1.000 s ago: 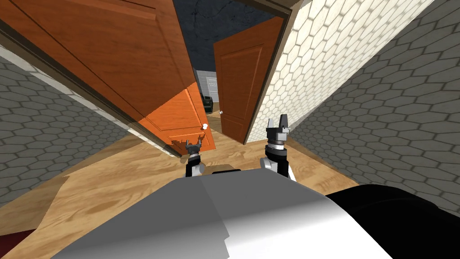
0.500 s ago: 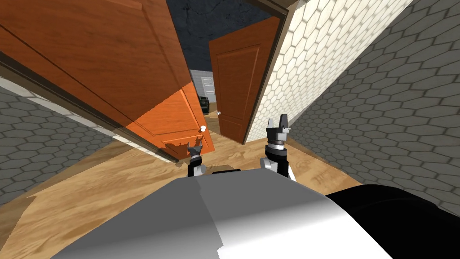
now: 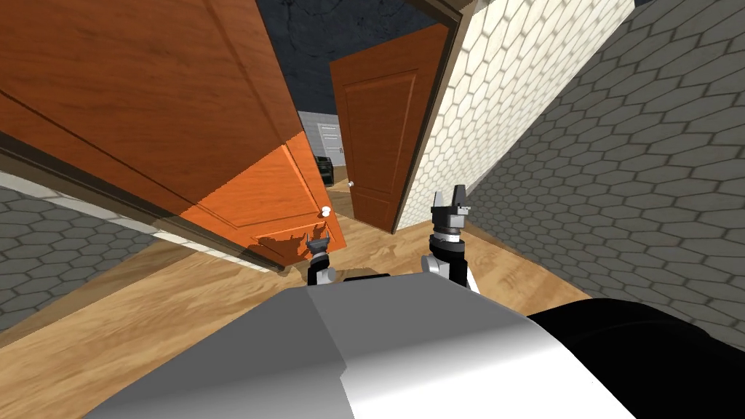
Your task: Push the door open
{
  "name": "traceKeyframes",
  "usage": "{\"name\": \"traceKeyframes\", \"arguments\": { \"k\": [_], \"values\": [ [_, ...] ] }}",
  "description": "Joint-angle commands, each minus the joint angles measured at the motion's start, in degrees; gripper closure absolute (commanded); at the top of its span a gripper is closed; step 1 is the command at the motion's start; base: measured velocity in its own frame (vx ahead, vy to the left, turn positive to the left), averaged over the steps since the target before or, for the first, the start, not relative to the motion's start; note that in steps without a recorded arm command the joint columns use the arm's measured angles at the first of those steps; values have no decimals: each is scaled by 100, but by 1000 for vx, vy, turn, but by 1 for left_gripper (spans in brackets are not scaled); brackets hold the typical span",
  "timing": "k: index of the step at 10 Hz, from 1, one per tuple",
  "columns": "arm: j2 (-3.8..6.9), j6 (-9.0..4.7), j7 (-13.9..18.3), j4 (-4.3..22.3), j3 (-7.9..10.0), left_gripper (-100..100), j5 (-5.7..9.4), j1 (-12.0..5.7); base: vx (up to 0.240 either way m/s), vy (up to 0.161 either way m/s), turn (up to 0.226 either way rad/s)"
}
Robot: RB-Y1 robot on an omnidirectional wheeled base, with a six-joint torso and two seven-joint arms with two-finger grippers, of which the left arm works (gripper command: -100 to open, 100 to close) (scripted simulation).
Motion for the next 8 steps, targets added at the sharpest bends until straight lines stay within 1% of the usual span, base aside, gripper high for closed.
{"name": "traceKeyframes", "arguments": {
  "k": [1, 4, 5, 6, 7, 8],
  "values": [
    [-24, -78, 187, 249, -14, -100, 91, -94, 56, 88, -111],
    [-89, -153, 456, 557, -44, -100, 244, -188, 60, 86, -115],
    [-136, -198, 619, 744, -63, -100, 338, -245, 103, 108, -176],
    [-159, -220, 700, 837, -72, -100, 385, -274, 91, 104, -113],
    [-205, -262, 849, 1008, -89, -100, 470, -326, 91, 112, -131],
    [-228, -280, 914, 1082, -96, -100, 507, -349, 85, 99, -139]
  ]
}}
